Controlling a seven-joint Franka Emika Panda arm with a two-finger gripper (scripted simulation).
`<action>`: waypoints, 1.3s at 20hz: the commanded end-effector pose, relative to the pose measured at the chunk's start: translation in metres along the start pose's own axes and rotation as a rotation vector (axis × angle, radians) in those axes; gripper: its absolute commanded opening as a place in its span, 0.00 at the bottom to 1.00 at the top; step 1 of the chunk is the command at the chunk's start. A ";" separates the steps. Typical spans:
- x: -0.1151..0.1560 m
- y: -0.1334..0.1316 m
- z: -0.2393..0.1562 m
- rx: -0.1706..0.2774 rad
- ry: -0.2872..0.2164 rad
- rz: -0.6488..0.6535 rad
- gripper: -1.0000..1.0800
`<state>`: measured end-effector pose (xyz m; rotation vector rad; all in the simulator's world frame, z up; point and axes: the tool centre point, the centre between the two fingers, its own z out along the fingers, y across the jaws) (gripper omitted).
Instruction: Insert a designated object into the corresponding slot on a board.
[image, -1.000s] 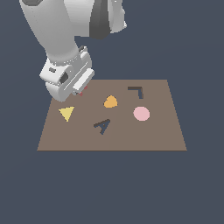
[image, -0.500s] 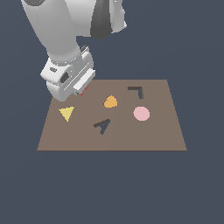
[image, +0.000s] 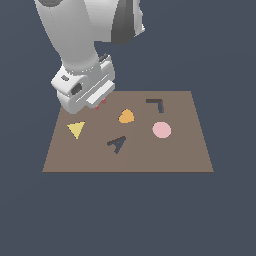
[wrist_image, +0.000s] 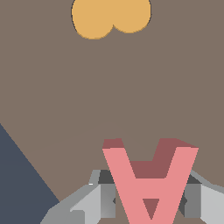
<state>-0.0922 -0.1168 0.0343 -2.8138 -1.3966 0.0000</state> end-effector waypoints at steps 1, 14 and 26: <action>0.006 -0.003 0.000 0.000 0.000 0.056 0.00; 0.051 -0.015 -0.002 0.000 0.001 0.463 0.00; 0.100 -0.006 -0.003 0.000 0.002 0.889 0.00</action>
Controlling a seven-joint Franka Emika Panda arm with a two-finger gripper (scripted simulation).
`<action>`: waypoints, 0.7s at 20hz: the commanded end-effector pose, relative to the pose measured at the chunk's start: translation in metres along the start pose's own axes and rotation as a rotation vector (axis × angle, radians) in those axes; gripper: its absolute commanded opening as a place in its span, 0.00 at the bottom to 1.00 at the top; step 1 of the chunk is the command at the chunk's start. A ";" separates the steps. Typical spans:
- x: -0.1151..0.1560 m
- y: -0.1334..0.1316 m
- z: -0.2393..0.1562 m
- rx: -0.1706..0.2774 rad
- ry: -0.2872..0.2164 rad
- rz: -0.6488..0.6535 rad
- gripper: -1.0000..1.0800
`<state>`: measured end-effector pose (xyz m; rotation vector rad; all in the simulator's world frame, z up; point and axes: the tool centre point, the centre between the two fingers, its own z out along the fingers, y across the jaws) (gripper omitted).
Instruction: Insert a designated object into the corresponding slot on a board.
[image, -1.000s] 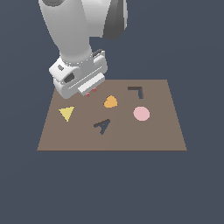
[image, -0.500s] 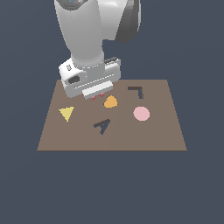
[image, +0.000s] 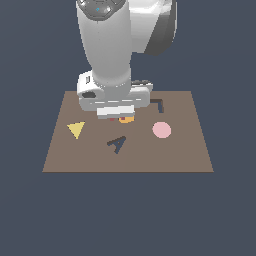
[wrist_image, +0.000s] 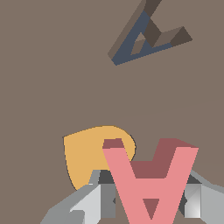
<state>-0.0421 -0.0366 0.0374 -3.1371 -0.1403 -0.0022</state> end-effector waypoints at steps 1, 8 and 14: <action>0.010 -0.005 0.000 0.000 0.000 0.094 0.00; 0.040 -0.013 -0.001 0.000 0.001 0.357 0.00; 0.064 -0.013 -0.002 0.000 0.001 0.565 0.00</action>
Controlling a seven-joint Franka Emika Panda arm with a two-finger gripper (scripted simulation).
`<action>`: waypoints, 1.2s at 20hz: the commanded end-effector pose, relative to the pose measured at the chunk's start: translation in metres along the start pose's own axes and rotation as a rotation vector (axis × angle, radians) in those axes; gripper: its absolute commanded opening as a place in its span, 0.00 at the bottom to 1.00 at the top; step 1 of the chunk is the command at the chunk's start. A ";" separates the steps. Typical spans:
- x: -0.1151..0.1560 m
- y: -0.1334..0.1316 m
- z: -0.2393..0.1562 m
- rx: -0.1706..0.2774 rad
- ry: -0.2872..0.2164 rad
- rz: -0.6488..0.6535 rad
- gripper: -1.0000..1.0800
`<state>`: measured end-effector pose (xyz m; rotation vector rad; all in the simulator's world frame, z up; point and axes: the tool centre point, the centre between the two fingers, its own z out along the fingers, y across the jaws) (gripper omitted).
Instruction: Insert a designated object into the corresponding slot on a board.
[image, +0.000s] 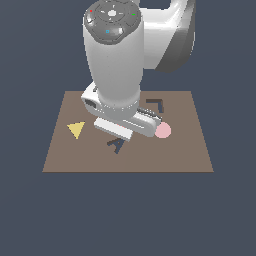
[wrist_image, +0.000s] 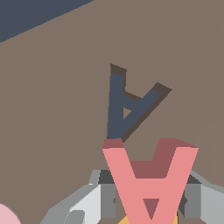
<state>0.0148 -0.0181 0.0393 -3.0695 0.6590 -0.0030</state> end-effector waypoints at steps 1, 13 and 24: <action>0.009 -0.004 0.000 0.000 0.000 0.083 0.00; 0.040 -0.009 -0.001 0.000 0.000 0.346 0.00; 0.048 -0.009 -0.001 0.000 0.000 0.417 0.00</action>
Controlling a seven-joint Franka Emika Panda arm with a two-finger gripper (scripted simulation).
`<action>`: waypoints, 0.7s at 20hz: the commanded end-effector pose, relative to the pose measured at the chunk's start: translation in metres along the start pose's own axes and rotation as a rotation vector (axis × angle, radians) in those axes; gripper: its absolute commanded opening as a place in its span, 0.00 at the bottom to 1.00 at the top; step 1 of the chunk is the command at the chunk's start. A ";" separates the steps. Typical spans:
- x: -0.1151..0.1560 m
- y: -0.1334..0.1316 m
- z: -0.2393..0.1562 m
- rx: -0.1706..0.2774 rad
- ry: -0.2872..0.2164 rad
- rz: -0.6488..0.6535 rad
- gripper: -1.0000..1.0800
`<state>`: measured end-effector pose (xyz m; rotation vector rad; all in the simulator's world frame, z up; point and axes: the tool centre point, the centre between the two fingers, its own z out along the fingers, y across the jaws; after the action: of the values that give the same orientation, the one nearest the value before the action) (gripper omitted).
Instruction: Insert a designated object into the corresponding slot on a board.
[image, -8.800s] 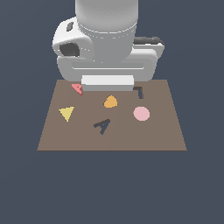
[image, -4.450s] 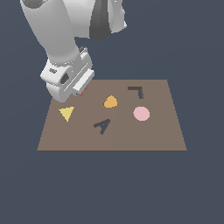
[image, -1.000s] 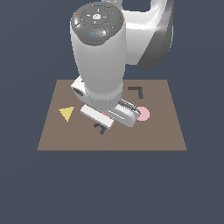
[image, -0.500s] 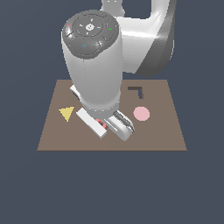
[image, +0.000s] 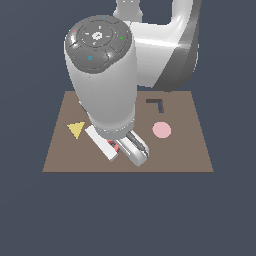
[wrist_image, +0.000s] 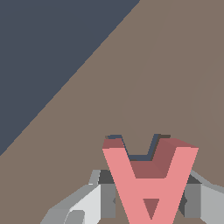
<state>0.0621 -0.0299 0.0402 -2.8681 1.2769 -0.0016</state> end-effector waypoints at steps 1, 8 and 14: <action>0.000 0.000 0.000 0.000 0.000 0.000 0.00; 0.000 0.000 0.006 0.000 0.000 -0.002 0.00; 0.000 0.000 0.010 0.000 -0.001 -0.003 0.96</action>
<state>0.0614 -0.0302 0.0303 -2.8700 1.2733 0.0010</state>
